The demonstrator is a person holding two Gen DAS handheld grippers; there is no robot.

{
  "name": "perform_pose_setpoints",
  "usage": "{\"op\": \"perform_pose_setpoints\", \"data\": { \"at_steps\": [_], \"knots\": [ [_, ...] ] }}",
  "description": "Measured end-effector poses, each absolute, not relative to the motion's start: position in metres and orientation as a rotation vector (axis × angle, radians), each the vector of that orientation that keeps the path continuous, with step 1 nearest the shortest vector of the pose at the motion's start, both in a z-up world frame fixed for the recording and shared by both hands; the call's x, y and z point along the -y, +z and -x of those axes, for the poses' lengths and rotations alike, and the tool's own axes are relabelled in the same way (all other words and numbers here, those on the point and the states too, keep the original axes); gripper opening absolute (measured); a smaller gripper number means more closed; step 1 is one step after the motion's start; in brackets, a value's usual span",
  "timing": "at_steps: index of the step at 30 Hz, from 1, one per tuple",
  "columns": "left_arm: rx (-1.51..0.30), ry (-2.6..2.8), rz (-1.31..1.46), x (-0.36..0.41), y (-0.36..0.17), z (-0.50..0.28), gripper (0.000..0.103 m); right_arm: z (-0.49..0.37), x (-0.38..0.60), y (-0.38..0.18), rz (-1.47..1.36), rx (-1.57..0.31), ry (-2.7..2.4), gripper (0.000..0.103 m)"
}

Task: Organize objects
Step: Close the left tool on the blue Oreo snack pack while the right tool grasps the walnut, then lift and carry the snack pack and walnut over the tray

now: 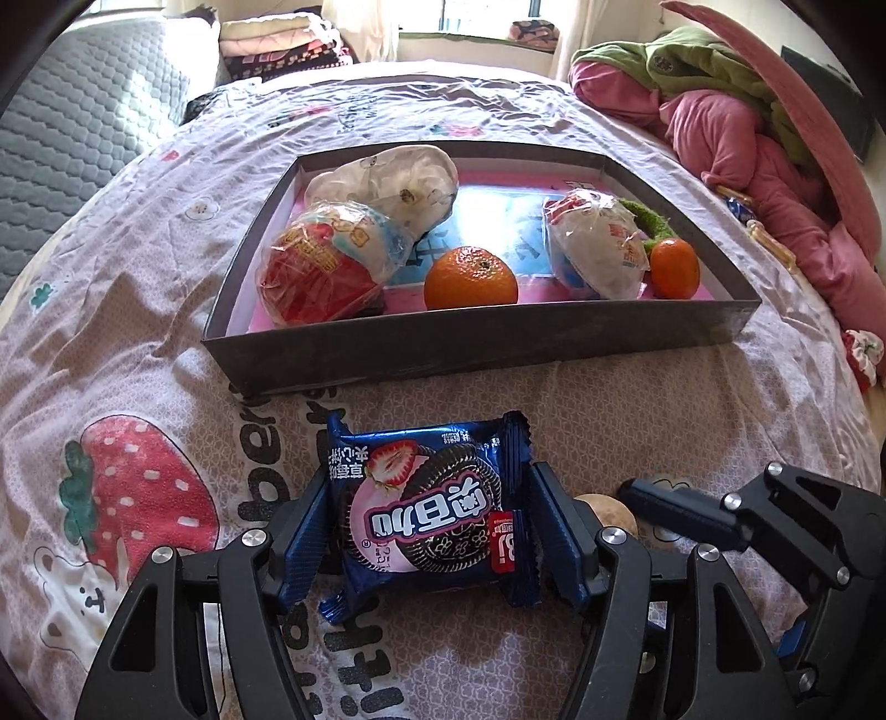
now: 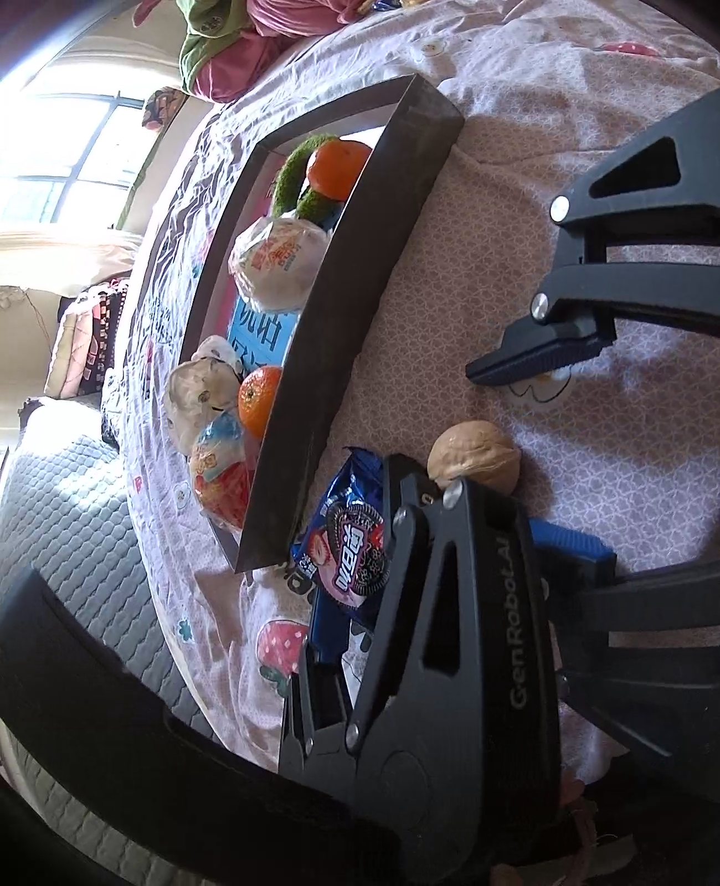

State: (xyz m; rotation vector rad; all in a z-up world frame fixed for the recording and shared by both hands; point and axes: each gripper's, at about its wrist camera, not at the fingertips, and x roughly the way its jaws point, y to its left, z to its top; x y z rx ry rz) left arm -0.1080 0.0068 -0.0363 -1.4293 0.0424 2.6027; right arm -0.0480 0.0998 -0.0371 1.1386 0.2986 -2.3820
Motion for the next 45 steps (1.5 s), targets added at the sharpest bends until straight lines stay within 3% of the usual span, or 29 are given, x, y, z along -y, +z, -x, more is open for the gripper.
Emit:
{"op": "perform_pose_setpoints", "data": {
  "at_steps": [4,8,15,25,45],
  "knots": [
    [-0.006,2.591,1.439,-0.004,-0.037,0.109,0.069,0.047,-0.096,-0.038,-1.134,-0.314,-2.37,0.033],
    [0.03,2.579,1.448,-0.001,-0.038,0.111,0.068,0.045,-0.095,-0.037,-1.125,-0.33,-2.367,0.033],
    [0.021,2.583,1.463,0.002,-0.037,0.112,0.055,0.047,-0.099,-0.035,-1.129,-0.31,-2.358,0.033],
    [0.116,2.56,1.424,0.006,-0.029,0.109,0.055,0.051,-0.108,-0.032,-1.136,-0.285,-2.384,0.033],
    [0.004,2.699,1.223,-0.009,0.008,0.096,0.055,0.059,-0.135,-0.007,-1.06,-0.207,-2.51,0.033]
  ]
}}
